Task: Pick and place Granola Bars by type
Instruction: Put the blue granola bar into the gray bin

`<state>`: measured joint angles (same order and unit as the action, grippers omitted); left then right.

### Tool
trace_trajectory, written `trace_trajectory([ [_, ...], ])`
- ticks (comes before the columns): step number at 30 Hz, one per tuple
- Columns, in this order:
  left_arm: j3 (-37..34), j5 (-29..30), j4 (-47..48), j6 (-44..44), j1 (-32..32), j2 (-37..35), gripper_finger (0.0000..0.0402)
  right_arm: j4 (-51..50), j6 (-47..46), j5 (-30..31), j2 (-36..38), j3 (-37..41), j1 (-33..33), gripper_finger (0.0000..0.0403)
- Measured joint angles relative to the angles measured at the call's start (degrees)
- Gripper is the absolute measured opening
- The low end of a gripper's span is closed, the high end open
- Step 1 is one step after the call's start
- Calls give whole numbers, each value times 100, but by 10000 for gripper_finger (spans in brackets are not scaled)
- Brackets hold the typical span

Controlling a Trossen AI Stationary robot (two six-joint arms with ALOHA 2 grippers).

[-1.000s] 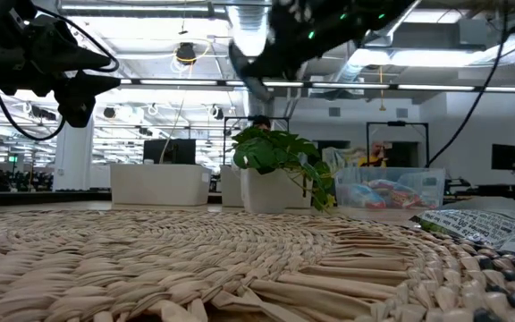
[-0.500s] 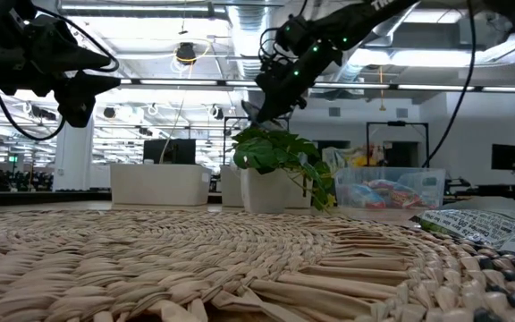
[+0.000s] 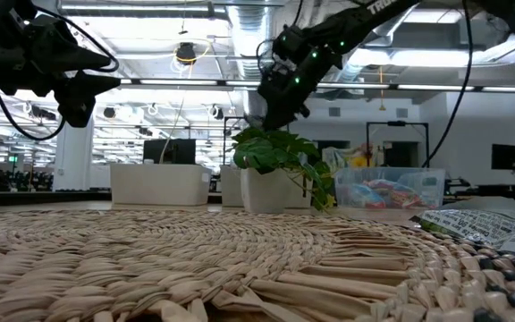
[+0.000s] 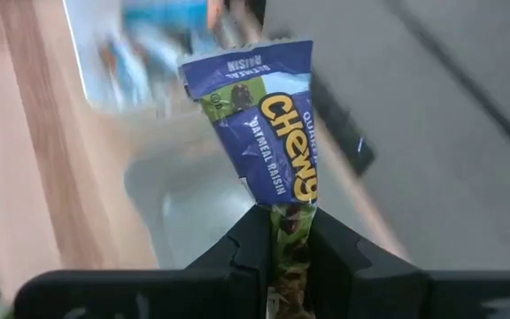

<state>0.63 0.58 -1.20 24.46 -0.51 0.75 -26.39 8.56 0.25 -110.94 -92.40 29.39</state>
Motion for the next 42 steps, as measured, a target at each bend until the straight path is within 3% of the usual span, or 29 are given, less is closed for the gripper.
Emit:
trace_trajectory([
  [13,2,4,0,1,0,0,153,-926,276,440,-382,15,41,67],
  [24,0,7,0,0,0,0,153,-947,338,359,-378,11,65,204],
  [30,0,4,0,0,0,-1,153,-967,-348,-883,20,11,26,246],
  [42,2,3,0,0,0,-2,153,-2123,-1022,-4113,992,11,-330,249],
])
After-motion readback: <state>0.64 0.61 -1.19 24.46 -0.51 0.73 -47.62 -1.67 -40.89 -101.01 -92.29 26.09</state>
